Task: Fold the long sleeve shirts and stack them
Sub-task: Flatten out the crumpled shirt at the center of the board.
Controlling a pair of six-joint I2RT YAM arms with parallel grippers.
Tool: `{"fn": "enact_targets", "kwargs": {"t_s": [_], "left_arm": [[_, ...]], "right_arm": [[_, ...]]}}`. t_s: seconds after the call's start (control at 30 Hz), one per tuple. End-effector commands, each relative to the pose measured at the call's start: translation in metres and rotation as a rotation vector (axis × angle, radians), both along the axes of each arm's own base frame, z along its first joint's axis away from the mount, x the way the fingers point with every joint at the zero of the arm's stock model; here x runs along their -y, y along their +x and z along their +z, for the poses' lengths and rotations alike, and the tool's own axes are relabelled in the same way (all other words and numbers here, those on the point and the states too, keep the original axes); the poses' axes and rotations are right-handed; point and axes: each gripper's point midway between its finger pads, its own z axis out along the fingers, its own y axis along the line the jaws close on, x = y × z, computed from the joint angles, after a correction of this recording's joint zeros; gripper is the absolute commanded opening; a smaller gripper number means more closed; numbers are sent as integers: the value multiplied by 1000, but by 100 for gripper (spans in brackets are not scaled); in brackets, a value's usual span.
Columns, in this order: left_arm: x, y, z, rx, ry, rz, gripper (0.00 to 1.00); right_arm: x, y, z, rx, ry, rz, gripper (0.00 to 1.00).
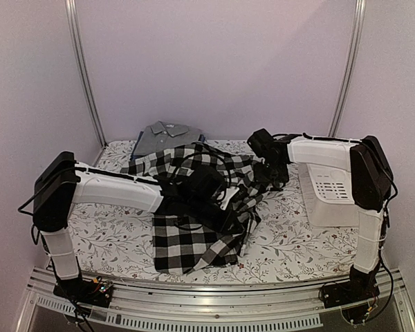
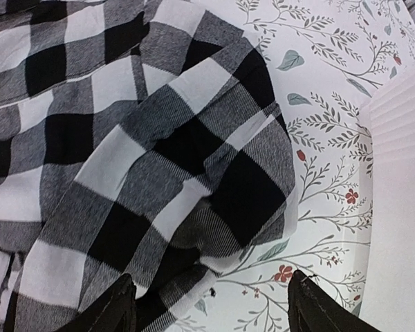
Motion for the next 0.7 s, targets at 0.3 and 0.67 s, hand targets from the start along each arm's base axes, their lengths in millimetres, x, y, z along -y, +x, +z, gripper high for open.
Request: {"fn": "enact_targets", "kwargs": {"t_s": [0.3, 0.67], "left_arm": [[-6, -46, 49, 37, -40, -18, 54], [-204, -1, -9, -98, 314, 672, 52]], "right_arm": [[-49, -140, 32, -43, 119, 208, 77], [-75, -227, 2, -133, 105, 268, 65]]}}
